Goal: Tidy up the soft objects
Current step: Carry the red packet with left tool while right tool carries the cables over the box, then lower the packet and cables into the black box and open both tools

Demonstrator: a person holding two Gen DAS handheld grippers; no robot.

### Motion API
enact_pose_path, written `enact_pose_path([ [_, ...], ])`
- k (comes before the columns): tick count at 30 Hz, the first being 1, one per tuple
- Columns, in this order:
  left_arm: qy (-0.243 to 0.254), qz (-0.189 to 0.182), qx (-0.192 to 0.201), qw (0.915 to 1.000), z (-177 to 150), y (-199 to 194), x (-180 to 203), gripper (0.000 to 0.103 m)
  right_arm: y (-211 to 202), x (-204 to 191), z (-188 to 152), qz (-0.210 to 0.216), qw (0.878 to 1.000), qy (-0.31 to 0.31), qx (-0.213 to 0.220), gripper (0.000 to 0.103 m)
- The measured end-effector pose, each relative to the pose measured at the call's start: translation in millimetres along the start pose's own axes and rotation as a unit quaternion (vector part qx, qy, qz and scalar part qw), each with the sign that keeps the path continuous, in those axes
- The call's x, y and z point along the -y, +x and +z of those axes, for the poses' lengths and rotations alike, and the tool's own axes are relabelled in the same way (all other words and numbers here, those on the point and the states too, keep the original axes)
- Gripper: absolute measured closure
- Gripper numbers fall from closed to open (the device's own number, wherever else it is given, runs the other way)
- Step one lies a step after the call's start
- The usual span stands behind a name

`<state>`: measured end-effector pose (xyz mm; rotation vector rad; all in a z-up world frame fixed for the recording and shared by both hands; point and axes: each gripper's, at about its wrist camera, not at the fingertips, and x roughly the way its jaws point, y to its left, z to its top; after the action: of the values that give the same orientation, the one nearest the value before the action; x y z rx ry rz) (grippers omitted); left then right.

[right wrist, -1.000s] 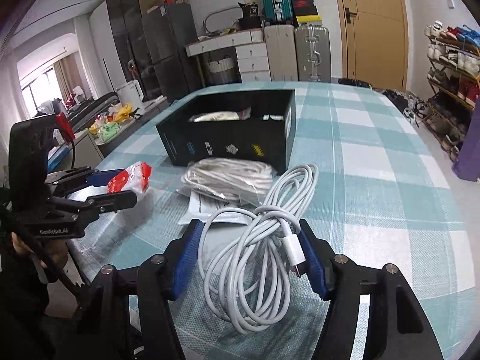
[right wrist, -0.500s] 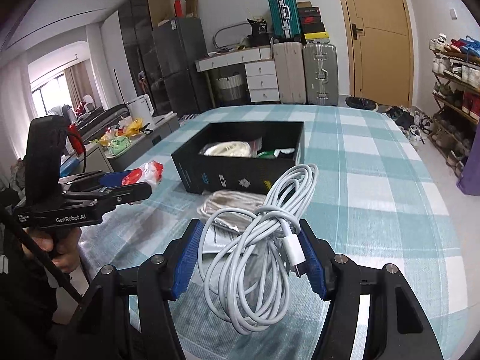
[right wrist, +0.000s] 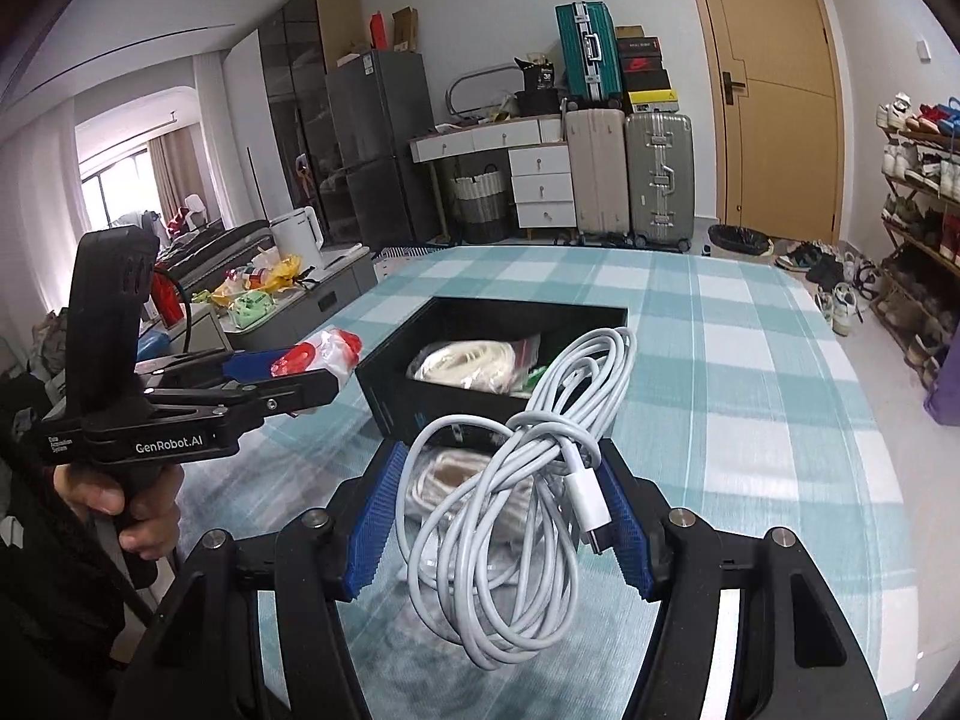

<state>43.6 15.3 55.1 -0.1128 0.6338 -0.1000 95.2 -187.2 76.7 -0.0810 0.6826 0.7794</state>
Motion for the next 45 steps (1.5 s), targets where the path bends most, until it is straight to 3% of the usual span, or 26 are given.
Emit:
enact_pose_path([
  [17,-0.007,0.01,-0.004,0.9999,37,42,-1,0.044,44,17,38,0.039,0.999,0.011,-0.017,0.04],
  [45,-0.002,0.016,-0.04,0.9991,43,97,-7,0.044,116,41,62,0.056,0.996,0.015,-0.067,0.04],
])
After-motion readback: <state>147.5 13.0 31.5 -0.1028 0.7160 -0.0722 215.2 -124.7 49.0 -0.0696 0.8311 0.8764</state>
